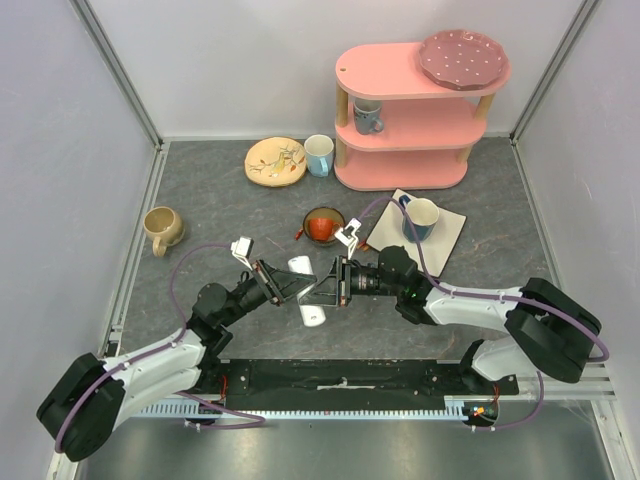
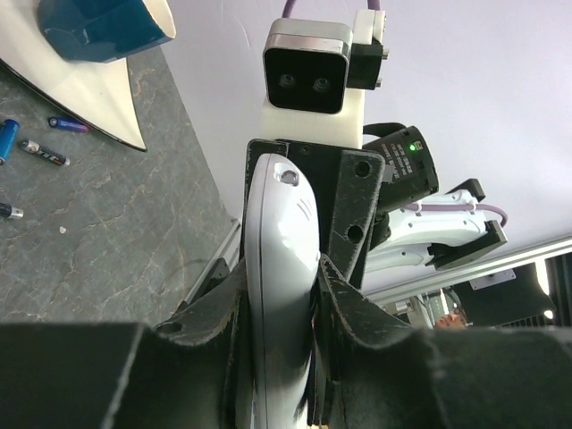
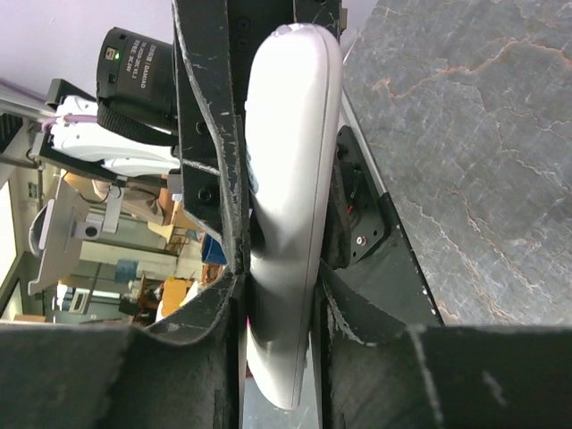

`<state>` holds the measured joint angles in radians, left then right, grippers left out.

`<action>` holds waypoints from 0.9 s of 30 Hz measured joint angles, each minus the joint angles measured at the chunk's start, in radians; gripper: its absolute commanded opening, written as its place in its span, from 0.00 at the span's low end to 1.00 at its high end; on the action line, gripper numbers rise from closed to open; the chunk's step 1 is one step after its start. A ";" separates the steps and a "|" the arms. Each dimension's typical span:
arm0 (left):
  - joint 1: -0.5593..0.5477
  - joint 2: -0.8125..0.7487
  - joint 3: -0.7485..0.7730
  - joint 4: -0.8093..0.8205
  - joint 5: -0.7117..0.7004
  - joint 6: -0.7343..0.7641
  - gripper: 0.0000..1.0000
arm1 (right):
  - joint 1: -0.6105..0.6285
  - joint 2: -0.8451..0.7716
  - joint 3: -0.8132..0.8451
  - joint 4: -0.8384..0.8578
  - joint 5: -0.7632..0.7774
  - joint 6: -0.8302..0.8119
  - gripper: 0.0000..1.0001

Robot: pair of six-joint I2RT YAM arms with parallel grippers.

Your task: Load the batteries into the remote control

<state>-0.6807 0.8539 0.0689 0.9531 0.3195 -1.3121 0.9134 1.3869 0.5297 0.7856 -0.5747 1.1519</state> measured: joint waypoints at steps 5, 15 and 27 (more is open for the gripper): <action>0.000 -0.019 0.000 0.009 0.000 0.002 0.10 | 0.000 0.003 -0.002 0.027 -0.001 0.031 0.10; 0.002 -0.095 0.039 -0.185 -0.032 0.024 0.78 | 0.001 -0.080 0.046 -0.279 -0.002 -0.177 0.00; 0.025 -0.233 0.218 -0.730 -0.292 0.131 0.98 | -0.009 -0.193 0.372 -1.164 0.604 -0.522 0.00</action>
<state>-0.6556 0.6205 0.2867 0.2234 0.0277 -1.1809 0.9047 1.1942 0.9020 -0.3782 0.0292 0.6300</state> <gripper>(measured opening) 0.980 0.326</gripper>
